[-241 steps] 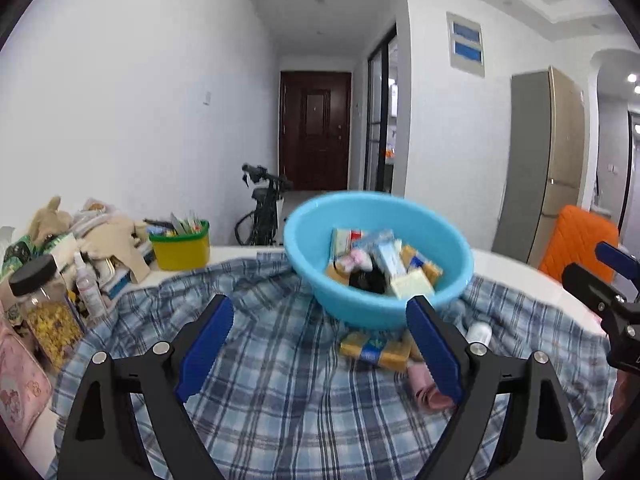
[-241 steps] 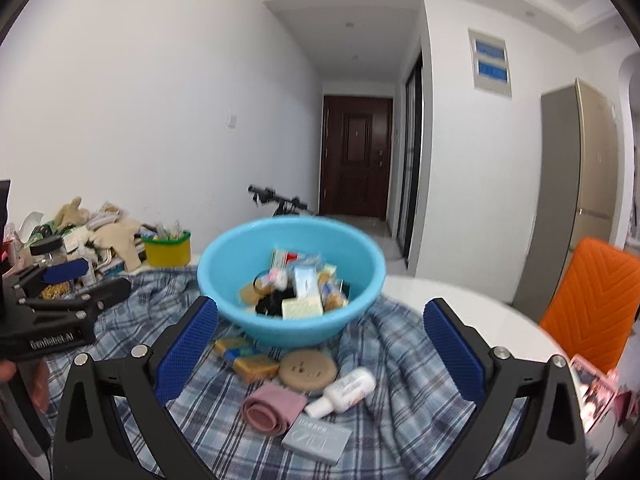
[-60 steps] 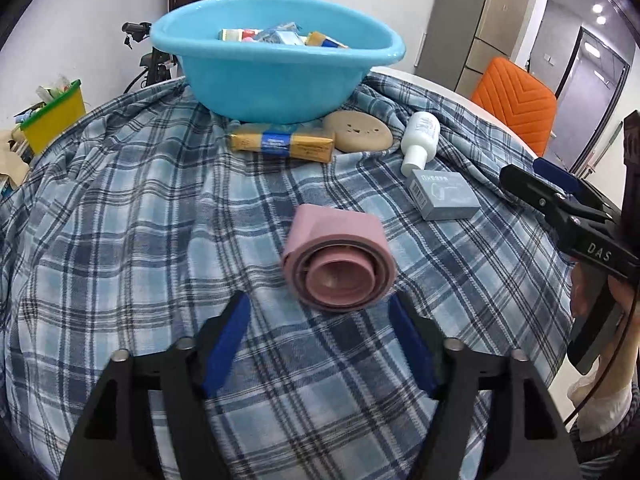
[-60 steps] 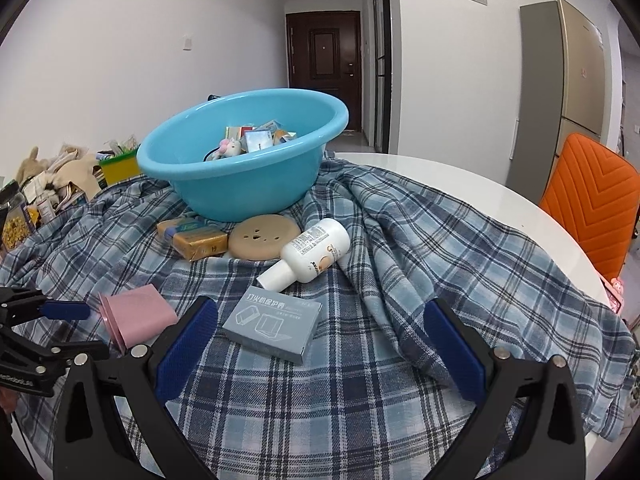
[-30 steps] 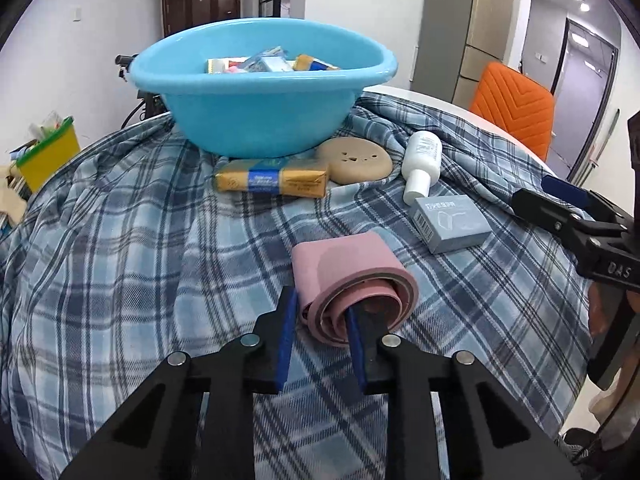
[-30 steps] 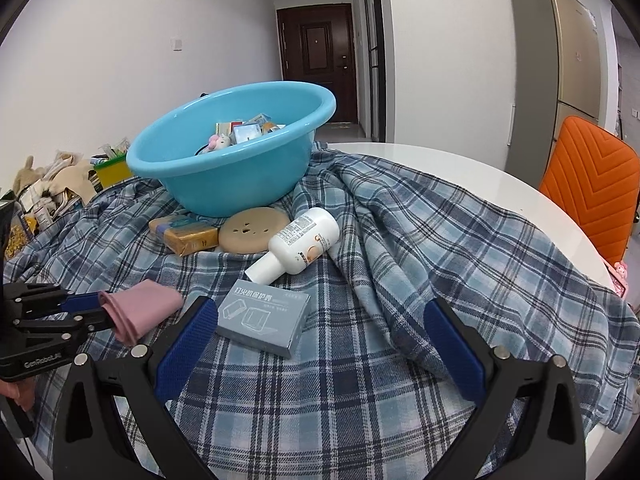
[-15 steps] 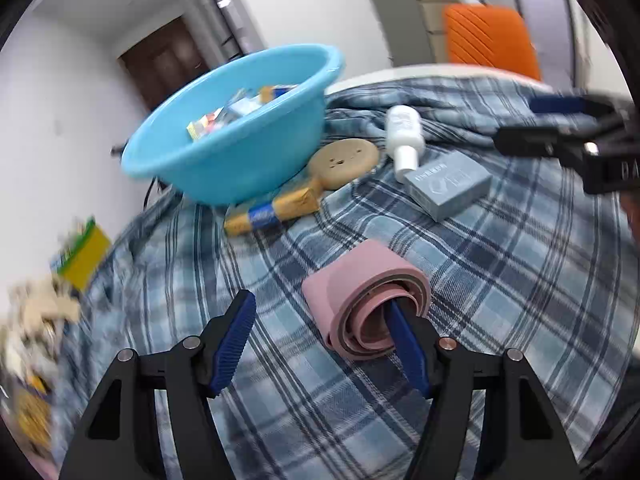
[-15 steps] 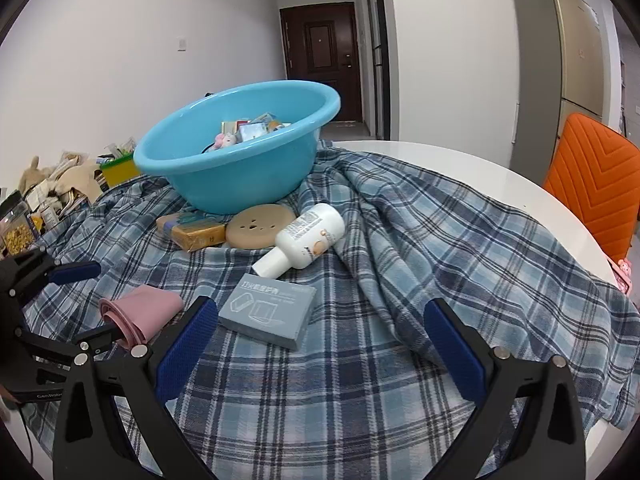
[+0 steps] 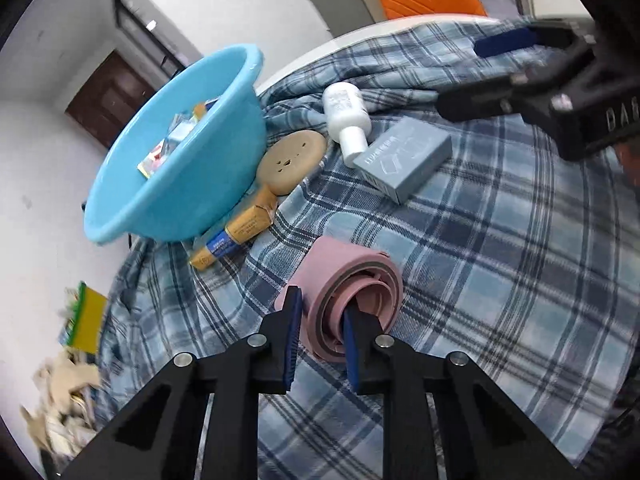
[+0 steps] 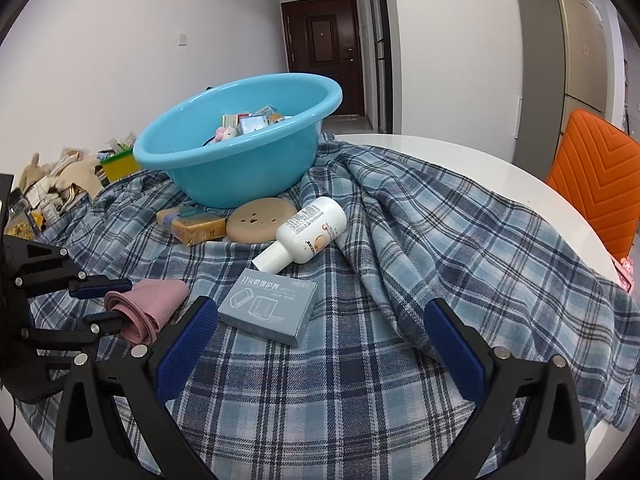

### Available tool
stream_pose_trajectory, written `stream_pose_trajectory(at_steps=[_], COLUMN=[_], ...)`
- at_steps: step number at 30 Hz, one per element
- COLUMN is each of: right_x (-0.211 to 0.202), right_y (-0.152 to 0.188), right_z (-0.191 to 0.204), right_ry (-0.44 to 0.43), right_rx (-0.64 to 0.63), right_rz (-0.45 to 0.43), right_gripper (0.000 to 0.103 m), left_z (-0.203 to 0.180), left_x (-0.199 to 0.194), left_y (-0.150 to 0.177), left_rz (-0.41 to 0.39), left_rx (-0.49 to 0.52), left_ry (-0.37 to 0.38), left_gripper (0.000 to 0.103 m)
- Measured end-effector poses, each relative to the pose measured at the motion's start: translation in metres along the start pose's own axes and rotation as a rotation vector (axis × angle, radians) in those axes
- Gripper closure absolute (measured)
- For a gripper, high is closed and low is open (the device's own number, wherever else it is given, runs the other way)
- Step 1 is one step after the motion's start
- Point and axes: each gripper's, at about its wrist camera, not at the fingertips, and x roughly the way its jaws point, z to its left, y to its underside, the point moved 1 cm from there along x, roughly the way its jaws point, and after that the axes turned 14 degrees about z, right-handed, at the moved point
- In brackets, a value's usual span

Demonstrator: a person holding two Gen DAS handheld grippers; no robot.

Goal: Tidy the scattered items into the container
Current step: 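Close the left tool on the pink rolled mat, then close the right tool on the grey printed box while the left holds the mat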

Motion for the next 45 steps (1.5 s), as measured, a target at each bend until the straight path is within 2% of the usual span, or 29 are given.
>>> stream_pose_trajectory(at_steps=[2,4,9,13,16,20,24,26,28,30,32,37,42,45], right_x=[0.0,0.0,0.016,0.036,0.05,0.063,0.067,0.066,0.064,0.061,0.055,0.036,0.029,0.038], right_y=[-0.002,-0.004,-0.014,-0.019,-0.02,-0.021,-0.016,-0.013,-0.01,-0.008,-0.006,-0.003,0.008,0.01], right_z=[0.002,0.006,0.023,0.039,0.048,0.05,0.043,0.043,0.044,0.045,0.045,0.042,0.034,0.029], right_ry=[0.01,0.024,0.057,0.126,0.122,0.129,-0.001,0.006,0.042,0.047,0.039,0.018,-0.011,0.075], right_rx=[-0.022,-0.047,-0.08,-0.063,-0.052,-0.029,-0.005,-0.022,-0.056,-0.077,-0.099,-0.116,-0.102,-0.066], right_rz=[0.01,0.025,0.12,0.183,0.215,0.242,0.273,0.265,0.263,0.26,0.253,0.224,0.245,0.243], right_gripper=[0.001,0.001,0.001,0.001,0.001,0.001,0.001,0.01,0.03,0.036,0.036,0.037,0.036,0.021], left_z=[0.008,0.021,0.042,0.052,0.057,0.06,0.061,0.062,0.063,0.063,0.062,0.069,0.062,0.056], left_x=[-0.002,-0.005,-0.016,-0.026,-0.03,-0.034,-0.033,-0.032,-0.03,-0.031,-0.035,-0.033,-0.026,-0.029], left_y=[0.003,0.009,0.024,0.037,0.043,0.051,0.058,0.061,0.064,0.065,0.068,0.077,0.081,0.078], left_rz=[-0.017,-0.043,-0.103,-0.152,-0.176,-0.19,-0.186,-0.183,-0.178,-0.174,-0.185,-0.186,-0.162,-0.159], left_rx=[-0.076,-0.197,-0.421,-0.542,-0.602,-0.637,-0.651,-0.659,-0.676,-0.698,-0.723,-0.817,-0.827,-0.807], left_ry=[0.037,0.083,0.154,0.201,0.232,0.251,0.257,0.255,0.251,0.208,0.138,0.197,0.228,0.207], left_gripper=[0.083,0.086,0.087,0.087,0.087,0.087,0.087,0.087,0.087,0.087,0.087,0.087,0.087,0.087])
